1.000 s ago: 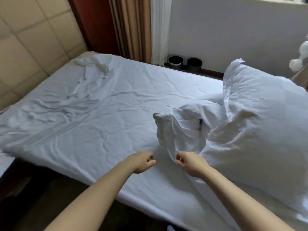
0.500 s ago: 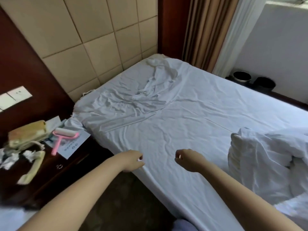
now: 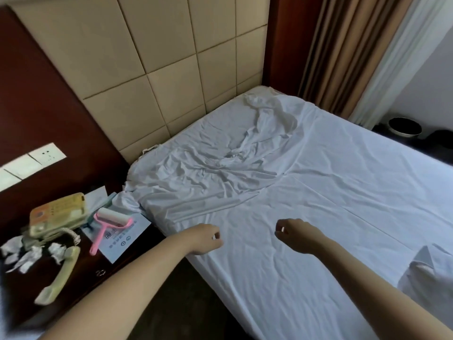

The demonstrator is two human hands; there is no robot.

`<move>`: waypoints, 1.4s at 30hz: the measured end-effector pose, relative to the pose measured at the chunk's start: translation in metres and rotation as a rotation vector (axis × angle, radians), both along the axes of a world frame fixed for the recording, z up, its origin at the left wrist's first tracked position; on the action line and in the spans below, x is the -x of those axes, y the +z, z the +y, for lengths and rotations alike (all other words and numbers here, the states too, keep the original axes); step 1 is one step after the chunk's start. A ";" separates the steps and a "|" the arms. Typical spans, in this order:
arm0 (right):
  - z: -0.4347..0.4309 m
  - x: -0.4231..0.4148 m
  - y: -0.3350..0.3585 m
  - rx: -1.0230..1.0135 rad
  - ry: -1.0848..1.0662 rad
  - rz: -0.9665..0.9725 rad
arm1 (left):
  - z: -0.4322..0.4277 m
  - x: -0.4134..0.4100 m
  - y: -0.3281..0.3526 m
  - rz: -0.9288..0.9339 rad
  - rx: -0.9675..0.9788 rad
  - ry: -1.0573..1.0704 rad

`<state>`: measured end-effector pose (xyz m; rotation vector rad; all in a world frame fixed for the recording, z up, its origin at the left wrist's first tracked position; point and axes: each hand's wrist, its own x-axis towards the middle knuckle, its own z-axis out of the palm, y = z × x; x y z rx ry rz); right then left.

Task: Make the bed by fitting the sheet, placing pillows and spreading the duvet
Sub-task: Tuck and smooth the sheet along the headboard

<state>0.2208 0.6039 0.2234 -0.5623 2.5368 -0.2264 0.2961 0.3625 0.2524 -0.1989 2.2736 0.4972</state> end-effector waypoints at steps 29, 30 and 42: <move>-0.310 0.164 -0.015 -0.126 -0.149 -0.061 | -0.313 0.212 -0.053 -0.010 0.085 -0.270; -0.319 0.166 -0.016 -0.144 -0.142 -0.066 | -0.327 0.214 -0.055 -0.013 0.104 -0.281; -0.345 0.217 -0.092 -0.330 -0.056 -0.180 | -0.386 0.242 -0.127 -0.113 0.091 -0.151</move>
